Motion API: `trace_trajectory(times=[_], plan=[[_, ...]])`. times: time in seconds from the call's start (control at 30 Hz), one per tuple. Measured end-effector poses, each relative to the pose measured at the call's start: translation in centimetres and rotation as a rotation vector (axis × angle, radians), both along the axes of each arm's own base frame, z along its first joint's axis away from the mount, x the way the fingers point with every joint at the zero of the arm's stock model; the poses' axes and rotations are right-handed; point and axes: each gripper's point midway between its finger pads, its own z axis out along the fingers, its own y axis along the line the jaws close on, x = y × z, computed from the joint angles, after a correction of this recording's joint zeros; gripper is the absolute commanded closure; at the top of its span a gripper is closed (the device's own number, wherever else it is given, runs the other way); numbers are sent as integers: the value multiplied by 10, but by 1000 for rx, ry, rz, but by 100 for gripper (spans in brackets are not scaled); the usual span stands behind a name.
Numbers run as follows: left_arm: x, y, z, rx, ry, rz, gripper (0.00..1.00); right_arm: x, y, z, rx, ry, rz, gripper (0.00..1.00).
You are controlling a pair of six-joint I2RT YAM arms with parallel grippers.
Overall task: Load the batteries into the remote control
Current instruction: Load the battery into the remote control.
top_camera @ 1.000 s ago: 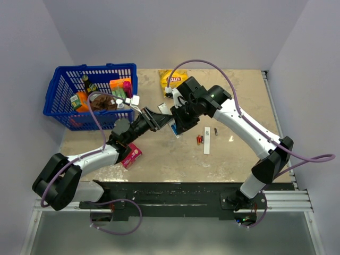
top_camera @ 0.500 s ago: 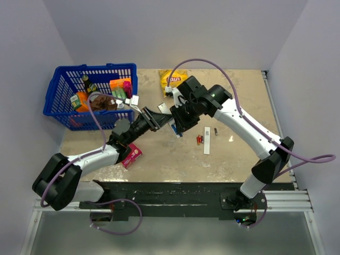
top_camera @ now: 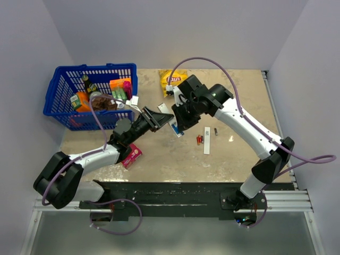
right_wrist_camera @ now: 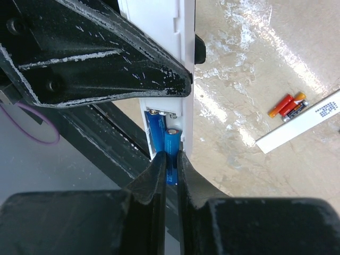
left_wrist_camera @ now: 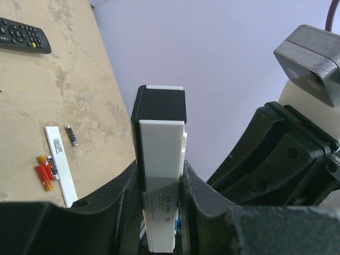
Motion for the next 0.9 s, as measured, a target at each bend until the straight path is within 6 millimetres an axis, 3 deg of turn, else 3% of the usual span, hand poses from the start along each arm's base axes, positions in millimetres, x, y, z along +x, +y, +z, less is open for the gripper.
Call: trace_trajectory(times=[0.5,0.9], plan=[[3,2,-3,-6,29,21,100,9,3,1,-10,-17,-18,89],[5,1,-16,26,87,35,100,15,5,-8,-31,-11,-39,88]])
